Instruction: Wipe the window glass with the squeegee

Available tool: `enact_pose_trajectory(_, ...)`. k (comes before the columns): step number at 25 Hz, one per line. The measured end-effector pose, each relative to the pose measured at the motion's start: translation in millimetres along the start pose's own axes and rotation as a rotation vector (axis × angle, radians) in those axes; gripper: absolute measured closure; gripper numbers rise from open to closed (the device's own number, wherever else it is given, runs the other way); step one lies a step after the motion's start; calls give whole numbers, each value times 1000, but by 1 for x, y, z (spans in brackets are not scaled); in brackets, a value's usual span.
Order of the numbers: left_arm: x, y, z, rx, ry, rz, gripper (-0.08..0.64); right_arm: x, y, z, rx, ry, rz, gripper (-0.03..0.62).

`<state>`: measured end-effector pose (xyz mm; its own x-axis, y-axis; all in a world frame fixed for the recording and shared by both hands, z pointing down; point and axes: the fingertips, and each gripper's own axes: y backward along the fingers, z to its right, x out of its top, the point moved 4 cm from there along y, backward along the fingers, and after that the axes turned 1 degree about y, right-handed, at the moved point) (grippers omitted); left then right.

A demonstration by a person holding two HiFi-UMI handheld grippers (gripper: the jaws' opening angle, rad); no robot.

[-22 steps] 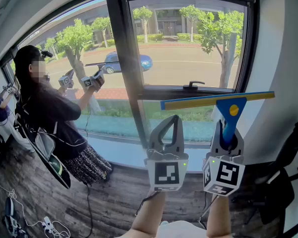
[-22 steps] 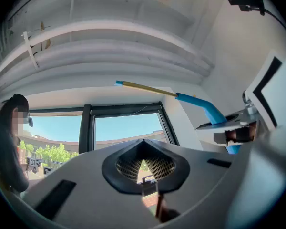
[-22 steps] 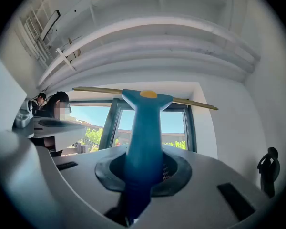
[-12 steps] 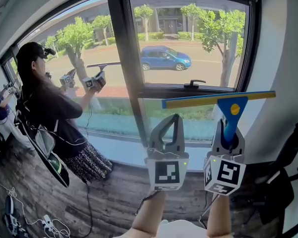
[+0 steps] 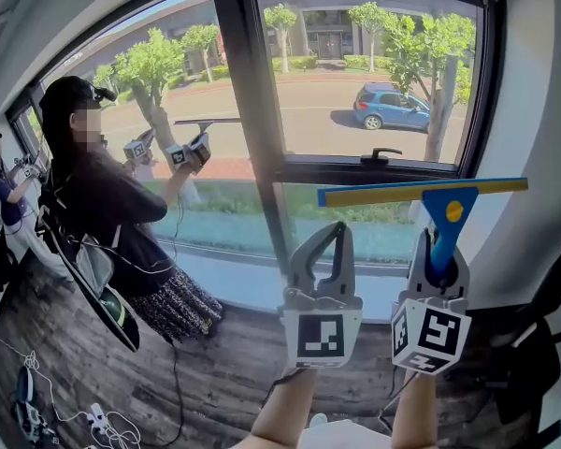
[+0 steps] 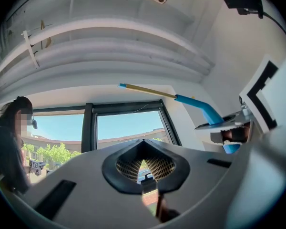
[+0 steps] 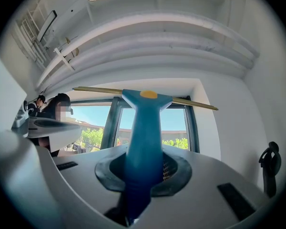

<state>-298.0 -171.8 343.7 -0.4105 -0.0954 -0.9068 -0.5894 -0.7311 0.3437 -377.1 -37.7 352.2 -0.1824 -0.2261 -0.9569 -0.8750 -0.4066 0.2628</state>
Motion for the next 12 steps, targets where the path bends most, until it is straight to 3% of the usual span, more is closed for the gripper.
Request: enact_pose_trajectory(12, -27, -23, -5, 9, 72, 0, 569, -18, -23, 1, 9, 1, -17, 520)
